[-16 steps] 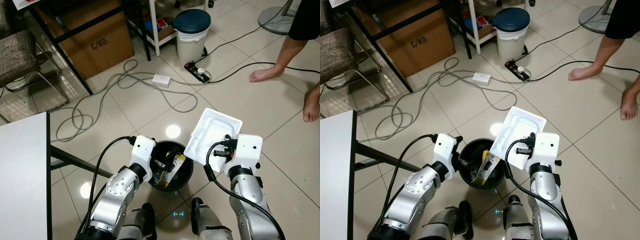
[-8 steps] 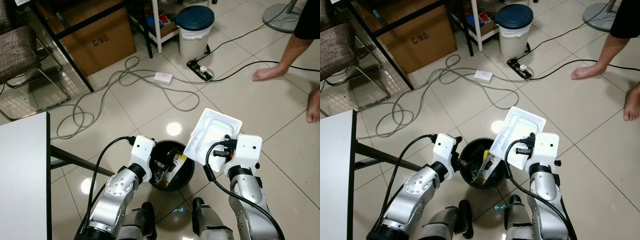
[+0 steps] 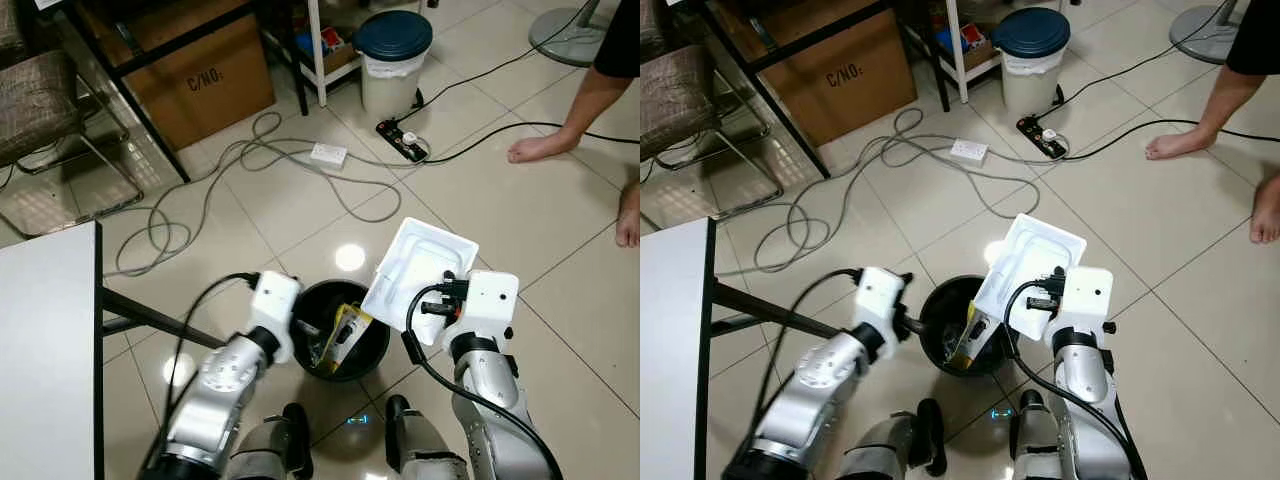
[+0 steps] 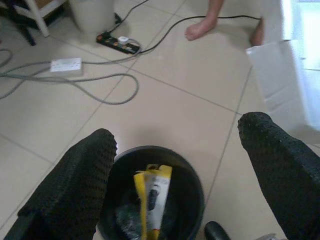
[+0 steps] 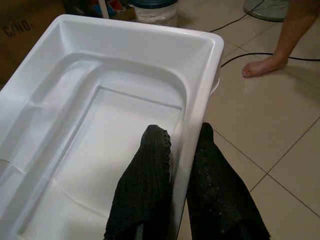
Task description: Picking trash to rubbish bin
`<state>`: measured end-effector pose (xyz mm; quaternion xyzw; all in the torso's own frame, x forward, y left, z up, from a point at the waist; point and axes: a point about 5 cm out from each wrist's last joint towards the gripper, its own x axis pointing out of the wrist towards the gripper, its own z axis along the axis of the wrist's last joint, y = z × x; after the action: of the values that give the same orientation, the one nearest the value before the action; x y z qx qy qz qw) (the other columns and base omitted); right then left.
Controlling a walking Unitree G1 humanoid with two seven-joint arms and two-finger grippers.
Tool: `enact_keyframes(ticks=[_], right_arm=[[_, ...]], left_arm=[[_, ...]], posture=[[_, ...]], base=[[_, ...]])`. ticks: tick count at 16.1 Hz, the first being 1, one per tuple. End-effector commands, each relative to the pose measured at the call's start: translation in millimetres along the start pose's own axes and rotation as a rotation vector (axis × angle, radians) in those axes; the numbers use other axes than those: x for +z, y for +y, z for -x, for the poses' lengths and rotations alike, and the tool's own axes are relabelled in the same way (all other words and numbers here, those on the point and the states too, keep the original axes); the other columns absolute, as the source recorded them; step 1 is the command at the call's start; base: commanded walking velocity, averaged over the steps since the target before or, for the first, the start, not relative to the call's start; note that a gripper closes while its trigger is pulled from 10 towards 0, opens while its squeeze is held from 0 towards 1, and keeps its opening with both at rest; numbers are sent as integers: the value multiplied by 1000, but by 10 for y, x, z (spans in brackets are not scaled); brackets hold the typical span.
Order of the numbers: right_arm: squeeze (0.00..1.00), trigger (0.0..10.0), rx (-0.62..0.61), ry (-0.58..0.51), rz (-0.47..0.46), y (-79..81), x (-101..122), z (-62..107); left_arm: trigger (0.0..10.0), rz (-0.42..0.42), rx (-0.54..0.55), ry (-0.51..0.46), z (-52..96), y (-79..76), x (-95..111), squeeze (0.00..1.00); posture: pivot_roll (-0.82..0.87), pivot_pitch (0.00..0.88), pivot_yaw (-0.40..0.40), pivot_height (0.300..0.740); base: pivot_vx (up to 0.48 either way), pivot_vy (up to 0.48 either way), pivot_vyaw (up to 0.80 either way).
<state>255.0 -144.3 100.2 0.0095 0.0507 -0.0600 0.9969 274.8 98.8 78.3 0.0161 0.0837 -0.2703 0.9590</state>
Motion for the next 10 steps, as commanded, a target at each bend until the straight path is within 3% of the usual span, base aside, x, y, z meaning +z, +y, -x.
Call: enact_keyframes(ticks=[1,10], right_arm=[[0,10000,6,20,-4,39,-61,31],[0,10000,-10,28,-21,43,-102,73]], left_arm=[[10000,1,13,27,45,42,-55,0],[10000,-10,-6,39,75,33,-50,0]], posture=[[-28,326,150,740],[-28,337,175,740]], base=[[0,0,0],[0,0,0]])
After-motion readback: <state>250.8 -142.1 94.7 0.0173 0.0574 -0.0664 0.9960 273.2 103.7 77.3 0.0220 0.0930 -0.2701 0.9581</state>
